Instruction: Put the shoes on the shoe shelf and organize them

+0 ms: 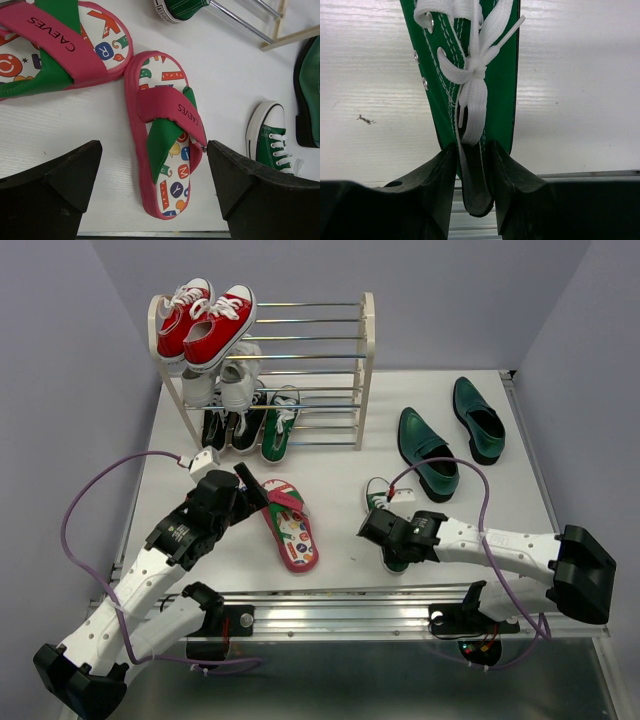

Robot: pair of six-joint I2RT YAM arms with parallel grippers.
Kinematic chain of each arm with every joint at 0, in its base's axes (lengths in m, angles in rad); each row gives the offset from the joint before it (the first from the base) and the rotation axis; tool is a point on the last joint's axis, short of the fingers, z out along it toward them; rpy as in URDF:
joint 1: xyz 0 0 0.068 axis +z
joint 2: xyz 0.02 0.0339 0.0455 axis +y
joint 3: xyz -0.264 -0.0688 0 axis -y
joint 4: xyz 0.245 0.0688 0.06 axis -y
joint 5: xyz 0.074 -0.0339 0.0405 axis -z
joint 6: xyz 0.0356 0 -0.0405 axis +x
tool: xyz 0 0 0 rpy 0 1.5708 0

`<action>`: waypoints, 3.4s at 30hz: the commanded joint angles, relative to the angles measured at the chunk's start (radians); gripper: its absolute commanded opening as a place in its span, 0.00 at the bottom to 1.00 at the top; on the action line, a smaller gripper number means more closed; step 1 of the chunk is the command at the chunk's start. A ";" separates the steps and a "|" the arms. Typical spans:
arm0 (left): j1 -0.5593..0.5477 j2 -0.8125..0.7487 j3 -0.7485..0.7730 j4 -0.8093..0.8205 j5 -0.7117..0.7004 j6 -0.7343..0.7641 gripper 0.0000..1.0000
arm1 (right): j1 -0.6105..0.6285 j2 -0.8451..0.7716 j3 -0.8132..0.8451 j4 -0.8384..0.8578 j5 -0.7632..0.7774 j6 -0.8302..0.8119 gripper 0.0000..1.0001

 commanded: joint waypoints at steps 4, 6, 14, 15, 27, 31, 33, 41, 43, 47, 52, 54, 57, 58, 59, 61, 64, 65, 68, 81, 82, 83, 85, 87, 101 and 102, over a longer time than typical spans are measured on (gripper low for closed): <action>0.000 -0.007 -0.014 0.022 -0.007 0.002 0.99 | 0.002 0.007 -0.017 0.023 0.043 0.038 0.25; 0.000 -0.007 -0.012 0.024 -0.004 0.002 0.99 | 0.002 0.007 -0.013 0.028 0.040 0.038 0.47; -0.002 -0.007 -0.014 0.025 -0.004 0.005 0.99 | 0.002 0.007 0.012 0.052 0.050 0.009 0.53; 0.000 -0.008 -0.014 0.024 -0.004 0.007 0.99 | 0.002 0.012 0.016 0.054 0.050 0.010 0.54; 0.000 -0.005 -0.015 0.029 -0.001 0.008 0.99 | 0.002 -0.008 0.030 0.057 0.154 0.095 0.01; 0.000 -0.004 -0.015 0.029 -0.001 0.008 0.99 | 0.002 -0.085 0.033 0.130 0.146 -0.031 0.01; 0.000 -0.002 -0.015 0.030 -0.001 0.008 0.99 | 0.002 -0.132 0.035 0.206 0.134 -0.095 0.01; -0.002 0.001 -0.015 0.026 -0.006 0.007 0.99 | 0.011 -0.165 0.088 0.423 0.111 -0.381 0.01; -0.002 0.003 -0.014 0.026 -0.006 0.005 0.99 | 0.011 -0.145 0.108 0.444 0.091 -0.411 0.01; 0.000 0.003 -0.011 0.022 -0.007 0.005 0.99 | 0.011 -0.048 0.191 0.454 0.070 -0.427 0.00; 0.000 0.000 -0.012 0.022 -0.003 0.005 0.99 | 0.011 0.068 0.272 0.460 0.148 -0.380 0.01; 0.000 0.000 -0.014 0.027 0.002 0.010 0.99 | 0.011 0.138 0.306 0.460 0.191 -0.370 0.01; -0.002 0.003 -0.015 0.030 0.008 0.011 0.99 | 0.011 0.214 0.389 0.459 0.209 -0.367 0.01; -0.002 0.003 -0.014 0.032 0.010 0.014 0.99 | 0.011 0.263 0.436 0.459 0.212 -0.370 0.01; 0.000 0.004 -0.015 0.030 0.011 0.014 0.99 | 0.011 0.286 0.458 0.460 0.214 -0.375 0.01; -0.004 0.003 -0.015 0.032 0.011 0.014 0.99 | -0.018 0.349 0.515 0.460 0.218 -0.375 0.01; -0.004 0.000 -0.015 0.032 0.011 0.016 0.99 | -0.047 0.407 0.570 0.460 0.197 -0.373 0.01; -0.004 0.000 -0.017 0.033 0.013 0.014 0.99 | -0.061 0.444 0.611 0.464 0.195 -0.387 0.01; -0.004 -0.002 -0.020 0.039 0.022 0.019 0.99 | -0.089 0.518 0.692 0.465 0.205 -0.412 0.01; -0.007 0.010 -0.018 0.044 0.036 0.028 0.99 | -0.181 0.735 0.920 0.569 0.227 -0.482 0.01; -0.005 0.009 -0.018 0.045 0.037 0.028 0.99 | -0.192 0.757 0.946 0.569 0.231 -0.484 0.01; -0.005 0.009 -0.020 0.045 0.039 0.030 0.99 | -0.192 0.765 0.957 0.575 0.231 -0.485 0.01; -0.005 0.007 -0.020 0.047 0.039 0.030 0.99 | -0.201 0.778 0.972 0.589 0.234 -0.491 0.01; -0.007 0.004 -0.020 0.047 0.040 0.030 0.99 | -0.201 0.795 0.987 0.605 0.250 -0.498 0.01; -0.007 -0.002 -0.021 0.055 0.049 0.036 0.99 | -0.210 0.906 1.104 0.637 0.355 -0.495 0.01; -0.007 -0.004 -0.021 0.055 0.049 0.037 0.99 | -0.210 0.907 1.104 0.635 0.364 -0.493 0.01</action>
